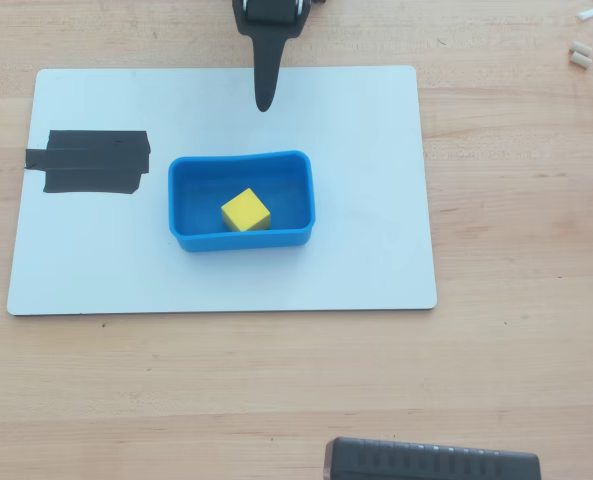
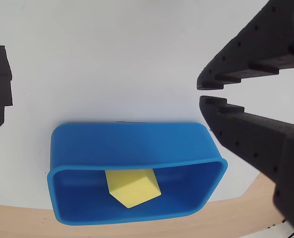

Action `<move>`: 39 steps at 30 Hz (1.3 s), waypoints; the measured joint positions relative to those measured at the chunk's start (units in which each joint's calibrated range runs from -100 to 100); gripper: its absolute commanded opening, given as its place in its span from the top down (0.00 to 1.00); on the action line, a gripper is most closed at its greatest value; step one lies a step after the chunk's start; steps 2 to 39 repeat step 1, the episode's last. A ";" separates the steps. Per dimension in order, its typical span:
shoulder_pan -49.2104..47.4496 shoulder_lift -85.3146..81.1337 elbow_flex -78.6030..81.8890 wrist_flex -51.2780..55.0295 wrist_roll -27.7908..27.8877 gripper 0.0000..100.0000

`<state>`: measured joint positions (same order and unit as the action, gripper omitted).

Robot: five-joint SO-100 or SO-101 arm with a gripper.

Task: Pick up yellow cube and drop it in the blue rectangular bin

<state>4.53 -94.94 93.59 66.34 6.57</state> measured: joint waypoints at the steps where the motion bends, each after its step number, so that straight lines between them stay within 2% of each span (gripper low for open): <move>1: 0.00 0.00 0.00 0.00 0.00 1.00; 39: 0.00 0.00 0.00 0.00 0.00 1.00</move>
